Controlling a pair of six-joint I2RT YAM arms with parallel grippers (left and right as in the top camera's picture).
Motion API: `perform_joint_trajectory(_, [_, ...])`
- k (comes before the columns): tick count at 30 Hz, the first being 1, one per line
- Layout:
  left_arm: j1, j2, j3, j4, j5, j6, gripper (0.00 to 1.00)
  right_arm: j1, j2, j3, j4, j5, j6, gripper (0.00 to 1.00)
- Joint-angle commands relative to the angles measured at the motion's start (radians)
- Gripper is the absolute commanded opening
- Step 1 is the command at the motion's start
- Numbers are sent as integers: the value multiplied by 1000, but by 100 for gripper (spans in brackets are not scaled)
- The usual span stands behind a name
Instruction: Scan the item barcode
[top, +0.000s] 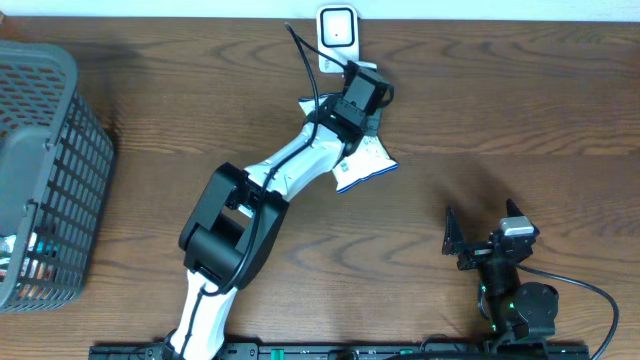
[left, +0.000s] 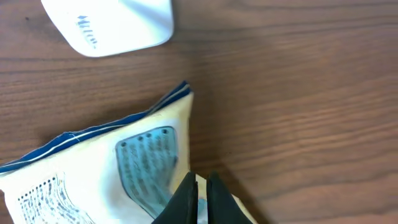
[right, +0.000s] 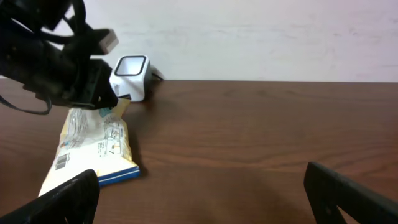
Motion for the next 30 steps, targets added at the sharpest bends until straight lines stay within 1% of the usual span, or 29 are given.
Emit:
perform_joint_trajectory(1, [-11, -96, -7, -25, -23, 17, 7, -6, 0, -2, -4, 8, 10, 99])
perform_joint_trajectory(4, [-11, -105, -7, -95, -23, 6, 8, -6, 0, -2, -4, 8, 10, 99])
perform_joint_trajectory(6, [-11, -96, -7, -170, -16, -65, 8, -6, 0, -2, -4, 8, 10, 99])
perform_joint_trajectory(8, [-11, -83, -8, -227, 56, -93, 8, -6, 0, -2, -4, 8, 10, 99])
perform_joint_trajectory(10, [-11, -60, -8, -266, 125, -93, 8, -6, 0, -2, -4, 8, 10, 99])
perform_joint_trajectory(11, [-11, -48, -9, -279, 136, -93, 7, -6, 0, -2, -4, 8, 10, 99])
perform_joint_trajectory(16, [-11, 14, -13, -345, 136, -93, 8, -6, 0, -2, -4, 8, 10, 99])
perform_joint_trajectory(19, [-11, 13, -12, -399, 140, -93, 7, -6, 0, -2, -4, 8, 10, 99])
perform_joint_trajectory(21, [-11, -1, -12, -425, 139, -85, 7, -6, 0, -2, -4, 8, 10, 99])
perform_joint_trajectory(25, [-10, -53, -10, -480, 139, -26, 7, -6, 0, -2, -4, 8, 10, 99])
perform_joint_trajectory(28, [-7, -122, -9, -513, 139, -21, 7, -6, 1, -2, -4, 8, 10, 99])
perform_joint_trajectory(30, [-3, -191, -9, -498, 138, 21, 8, -6, 1, -2, -4, 8, 10, 99])
